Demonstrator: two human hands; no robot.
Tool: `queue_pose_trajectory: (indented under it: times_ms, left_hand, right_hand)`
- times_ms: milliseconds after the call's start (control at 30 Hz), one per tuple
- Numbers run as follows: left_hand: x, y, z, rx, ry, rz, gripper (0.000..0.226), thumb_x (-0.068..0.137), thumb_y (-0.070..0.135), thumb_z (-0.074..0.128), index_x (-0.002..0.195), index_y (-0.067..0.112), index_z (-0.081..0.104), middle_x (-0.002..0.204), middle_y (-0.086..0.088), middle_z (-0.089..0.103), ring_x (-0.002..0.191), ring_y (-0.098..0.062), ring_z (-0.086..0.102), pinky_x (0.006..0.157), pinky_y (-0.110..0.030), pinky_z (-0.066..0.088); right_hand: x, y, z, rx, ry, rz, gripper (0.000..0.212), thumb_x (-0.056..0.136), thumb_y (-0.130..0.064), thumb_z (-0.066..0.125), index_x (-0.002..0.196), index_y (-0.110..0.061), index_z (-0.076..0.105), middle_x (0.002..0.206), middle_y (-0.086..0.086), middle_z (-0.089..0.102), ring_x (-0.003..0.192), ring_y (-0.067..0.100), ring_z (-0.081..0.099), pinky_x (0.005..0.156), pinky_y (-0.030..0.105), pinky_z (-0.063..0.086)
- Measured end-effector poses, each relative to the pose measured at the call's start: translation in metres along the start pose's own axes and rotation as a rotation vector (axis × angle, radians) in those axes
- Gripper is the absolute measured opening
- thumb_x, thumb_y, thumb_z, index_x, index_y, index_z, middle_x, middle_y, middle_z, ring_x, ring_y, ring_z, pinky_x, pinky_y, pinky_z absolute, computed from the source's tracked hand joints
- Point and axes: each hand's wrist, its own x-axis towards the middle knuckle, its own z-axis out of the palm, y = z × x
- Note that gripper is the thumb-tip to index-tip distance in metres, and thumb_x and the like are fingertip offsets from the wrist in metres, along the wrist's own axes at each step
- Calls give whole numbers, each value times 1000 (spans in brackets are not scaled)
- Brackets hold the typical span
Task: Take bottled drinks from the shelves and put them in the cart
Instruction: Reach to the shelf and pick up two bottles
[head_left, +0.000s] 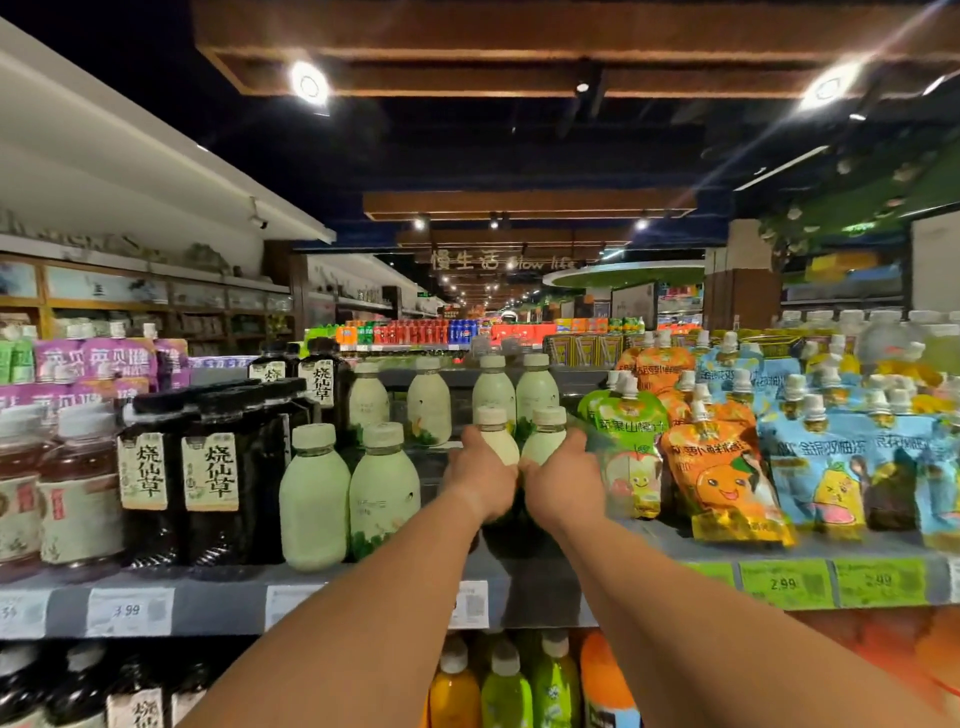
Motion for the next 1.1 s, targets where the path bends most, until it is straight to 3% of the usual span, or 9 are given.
queue_pose_trajectory:
  times_ms: [433,633,767,867,967,1100]
  left_hand:
    - [2,-1,2,-2,-5,-20,74,89,37,70,144,18,24,137,-15,53,123,-34,53,104,-49,44]
    - [-23,8,-2,15,9,-62,94,92,37,66,156,15,3,147,-19,44,130,-37,47,107,-46,41]
    - [-57,19,-23,68,61,-12,73,94,40,63,146,7,25,139,-18,51,122,-36,53,92,-40,45]
    - [-90,20,-47,73,79,44,66,95,40,59,145,8,30,138,-16,53,120,-34,55,91,-39,48]
    - [-132,2,-85,77,138,96,61,92,37,64,142,12,41,136,-11,57,121,-30,55,98,-37,48]
    - [-193,-46,-153,144,237,55,52,89,36,67,133,15,50,120,-7,65,106,-25,59,88,-33,49]
  right_hand:
    - [9,8,0,-5,-21,-19,62,90,-29,65,138,-9,31,124,21,55,114,40,54,93,44,45]
    - [-17,0,-4,-59,14,-19,79,89,-31,65,146,0,20,135,26,45,125,41,46,102,47,41]
    - [-42,-15,-28,-68,17,-60,72,91,-37,63,140,1,28,134,25,45,122,40,49,97,45,44]
    - [-69,-30,-45,-64,24,-101,62,91,-40,62,132,-2,35,131,23,47,117,41,52,90,45,45]
    - [-106,-47,-53,-75,13,-145,68,91,-43,61,135,-1,33,130,24,48,116,41,52,89,44,46]
    - [-176,-82,-39,-63,-82,-217,72,88,-45,65,135,1,36,125,22,52,109,40,56,86,43,49]
